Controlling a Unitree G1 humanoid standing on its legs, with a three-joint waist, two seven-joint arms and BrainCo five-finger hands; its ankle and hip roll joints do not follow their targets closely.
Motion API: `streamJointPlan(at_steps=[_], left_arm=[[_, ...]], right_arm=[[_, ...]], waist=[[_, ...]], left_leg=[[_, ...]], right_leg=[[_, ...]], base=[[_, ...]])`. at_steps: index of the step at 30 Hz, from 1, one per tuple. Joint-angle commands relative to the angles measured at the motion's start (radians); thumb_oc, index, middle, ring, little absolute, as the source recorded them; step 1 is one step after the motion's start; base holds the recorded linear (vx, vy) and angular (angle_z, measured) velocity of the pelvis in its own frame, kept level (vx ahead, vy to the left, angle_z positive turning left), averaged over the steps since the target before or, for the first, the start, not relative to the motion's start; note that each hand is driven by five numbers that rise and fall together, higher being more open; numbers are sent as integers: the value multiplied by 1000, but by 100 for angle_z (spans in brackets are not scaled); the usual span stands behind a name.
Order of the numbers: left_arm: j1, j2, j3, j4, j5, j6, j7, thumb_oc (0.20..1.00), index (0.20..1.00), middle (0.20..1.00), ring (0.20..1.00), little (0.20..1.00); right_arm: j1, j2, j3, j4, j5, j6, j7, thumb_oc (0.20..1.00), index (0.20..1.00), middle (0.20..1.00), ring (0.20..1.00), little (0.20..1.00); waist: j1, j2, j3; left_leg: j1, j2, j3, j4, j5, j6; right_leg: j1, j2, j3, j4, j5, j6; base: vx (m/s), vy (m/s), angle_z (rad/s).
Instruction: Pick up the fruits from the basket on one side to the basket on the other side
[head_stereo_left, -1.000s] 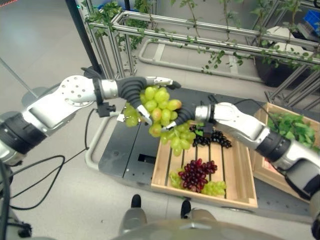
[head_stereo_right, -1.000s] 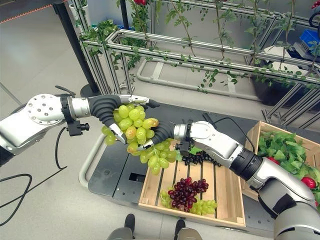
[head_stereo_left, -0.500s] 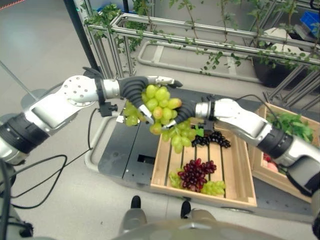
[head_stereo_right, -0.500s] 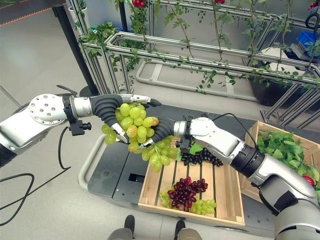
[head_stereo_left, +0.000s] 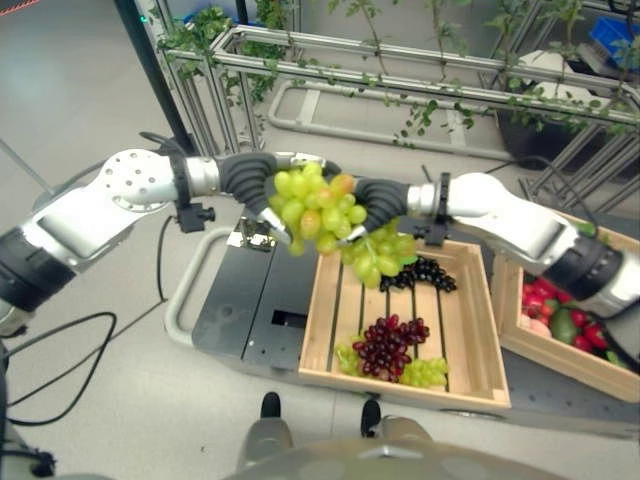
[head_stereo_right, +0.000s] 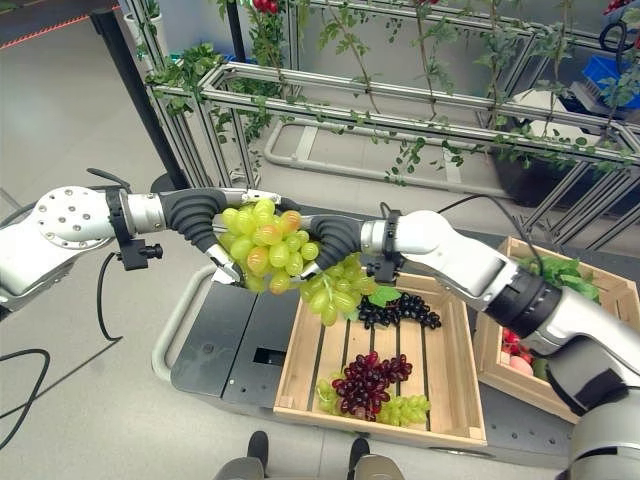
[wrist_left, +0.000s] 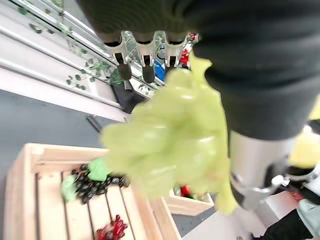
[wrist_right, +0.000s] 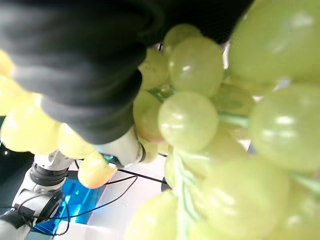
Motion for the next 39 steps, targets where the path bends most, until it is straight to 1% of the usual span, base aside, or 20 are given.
streamJointPlan(at_steps=[1,2,3,4,5,6,12,26,30,36,39], left_arm=[[-51,-31,-44,-79,-20,-12,24,1000,1000,1000,1000,1000],[-52,-31,-45,-79,-20,-12,25,1000,1000,1000,1000,1000],[-52,-31,-45,-79,-20,-12,25,893,893,893,893,893],[-62,-48,-67,-88,-18,3,16,413,413,413,413,413],[-67,-48,-72,-88,-18,6,12,360,360,360,360,360],[-73,-46,-82,-84,-8,4,12,200,200,200,200,200],[-83,-39,-89,-84,0,5,8,200,200,200,200,200],[-41,-82,-43,-80,22,4,25,200,200,200,200,200],[-14,-90,-21,-77,20,5,27,200,200,200,200,200],[28,-98,10,-69,0,6,28,200,200,200,200,200],[56,-102,36,-60,-18,2,32,200,200,200,200,200]], right_arm=[[-120,-5,-118,-93,92,-106,-31,200,200,200,200,200],[-120,-5,-118,-93,92,-106,-31,200,200,200,200,200],[-120,-5,-118,-93,92,-106,-31,200,200,200,200,200],[-131,2,-134,-80,74,-107,-40,200,200,200,200,200],[-129,6,-140,-79,75,-108,-43,200,200,200,200,200],[-130,6,-146,-77,74,-111,-45,200,200,200,200,200],[-136,11,-159,-77,73,-117,-50,200,200,200,200,200],[-105,64,-186,-76,77,-119,-58,200,200,200,200,200],[-70,83,-197,-61,77,-118,-62,200,200,200,200,200],[57,142,-266,-26,99,-120,-76,200,200,200,200,200],[89,154,-283,-13,100,-119,-79,200,200,200,200,200]], waist=[[-6,-52,-20],[-5,-52,-20],[-5,-52,-20],[-8,-53,-19],[-9,-52,-19],[-10,-53,-19],[-11,-51,-19],[-10,-53,-18],[-7,-53,-16],[-5,-51,-14],[-3,-50,-13]], left_leg=[[-4,-20,1,80,-104,40],[-4,-20,1,80,-104,40],[-4,-20,1,80,-104,40],[-4,-20,2,84,-107,40],[-5,-20,2,85,-108,40],[-5,-20,1,88,-109,40],[-5,-17,2,93,-112,40],[-13,-19,0,94,-110,39],[-14,-19,-2,92,-109,39],[-15,-20,-5,90,-106,41],[-14,-20,-6,87,-105,41]], right_leg=[[27,-47,17,18,1,92],[27,-46,17,18,1,92],[27,-46,17,18,1,92],[25,-46,19,20,0,92],[25,-46,20,20,0,92],[25,-46,22,20,0,92],[25,-44,26,19,-1,91],[23,-44,22,19,-2,88],[25,-44,17,17,-2,87],[25,-45,13,17,-3,87],[25,-46,13,17,-2,88]], base=[[0,0,0],[0,0,0],[0,0,0],[1,-8,-3],[0,0,0],[0,0,0],[0,0,0],[0,0,0],[0,0,0],[0,0,0],[0,0,0]])
